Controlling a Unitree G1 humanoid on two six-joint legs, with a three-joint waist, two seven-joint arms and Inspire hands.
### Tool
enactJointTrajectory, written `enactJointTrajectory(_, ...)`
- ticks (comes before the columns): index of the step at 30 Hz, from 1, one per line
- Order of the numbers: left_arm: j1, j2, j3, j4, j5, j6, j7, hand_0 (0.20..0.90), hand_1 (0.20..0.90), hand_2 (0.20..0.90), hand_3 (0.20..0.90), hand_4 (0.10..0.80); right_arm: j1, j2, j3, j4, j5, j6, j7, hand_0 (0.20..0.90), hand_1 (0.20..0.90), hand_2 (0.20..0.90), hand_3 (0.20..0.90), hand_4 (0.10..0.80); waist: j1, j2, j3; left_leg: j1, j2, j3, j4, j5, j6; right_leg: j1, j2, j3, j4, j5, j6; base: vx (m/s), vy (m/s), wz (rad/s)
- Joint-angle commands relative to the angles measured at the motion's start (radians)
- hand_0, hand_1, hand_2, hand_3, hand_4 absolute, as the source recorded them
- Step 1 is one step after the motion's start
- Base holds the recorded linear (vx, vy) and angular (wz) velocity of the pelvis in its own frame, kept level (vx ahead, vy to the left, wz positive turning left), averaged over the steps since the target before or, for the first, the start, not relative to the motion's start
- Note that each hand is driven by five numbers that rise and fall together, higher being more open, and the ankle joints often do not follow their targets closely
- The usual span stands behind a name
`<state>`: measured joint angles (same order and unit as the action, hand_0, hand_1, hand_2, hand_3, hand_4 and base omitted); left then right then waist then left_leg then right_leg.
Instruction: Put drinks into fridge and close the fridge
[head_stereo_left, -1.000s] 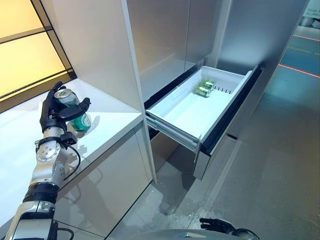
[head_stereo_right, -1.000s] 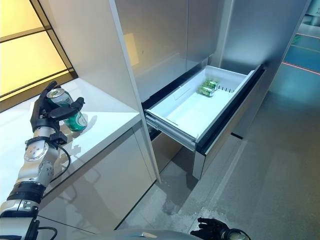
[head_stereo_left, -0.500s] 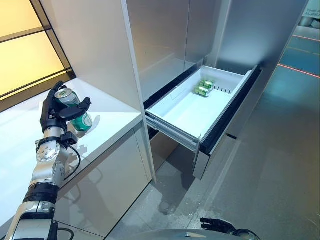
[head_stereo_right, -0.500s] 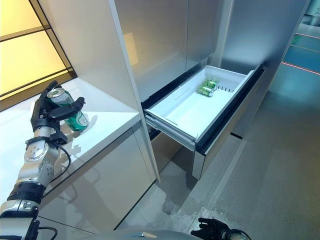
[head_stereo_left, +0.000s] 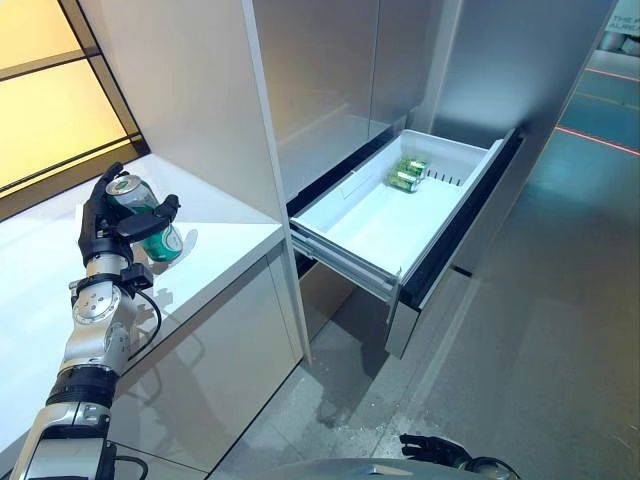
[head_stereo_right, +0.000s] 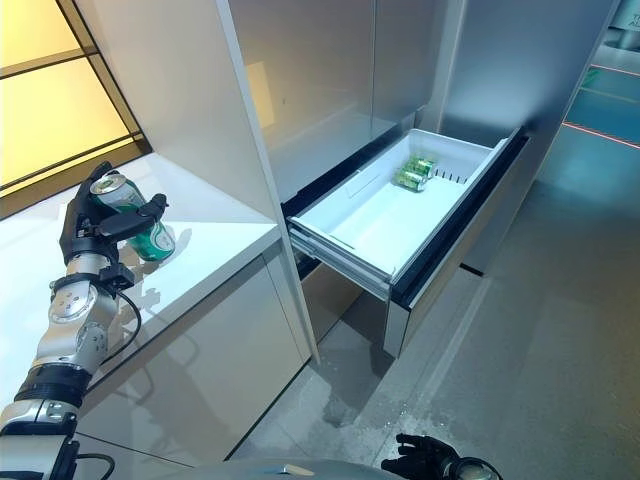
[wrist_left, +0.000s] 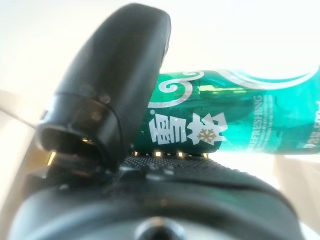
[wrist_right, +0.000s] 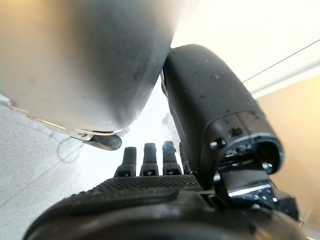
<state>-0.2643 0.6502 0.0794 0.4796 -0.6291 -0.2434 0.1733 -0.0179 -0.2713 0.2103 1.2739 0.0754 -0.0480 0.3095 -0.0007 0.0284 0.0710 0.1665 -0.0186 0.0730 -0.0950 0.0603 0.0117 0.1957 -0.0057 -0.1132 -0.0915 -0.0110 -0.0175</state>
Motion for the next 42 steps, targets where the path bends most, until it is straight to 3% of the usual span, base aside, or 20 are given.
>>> enactJointTrajectory(1, -0.132, 0.049, 0.074, -0.06, 0.016, -0.148, 0.026, 0.9, 0.9, 0.9, 0.9, 0.8, 0.0, -0.044, 0.042, 0.047, -0.041, -0.005, 0.019, 0.9, 0.9, 0.9, 0.9, 0.8, -0.005, 0.025, -0.013, 0.036, -0.042, 0.009, 0.009, -0.142, 0.034, -0.047, -0.012, -0.02, 0.103, -0.096, 0.063, 0.0, 0.0, 0.0)
enactJointTrajectory(42, -0.207, 0.114, 0.08, -0.047, -0.047, -0.145, 0.006, 0.9, 0.9, 0.9, 0.9, 0.8, 0.003, -0.046, 0.058, 0.049, -0.035, -0.005, 0.022, 0.9, 0.9, 0.9, 0.9, 0.8, -0.014, 0.032, -0.022, 0.034, -0.042, 0.012, 0.009, -0.14, 0.031, -0.051, -0.011, -0.012, 0.102, -0.093, 0.064, 0.0, 0.0, 0.0)
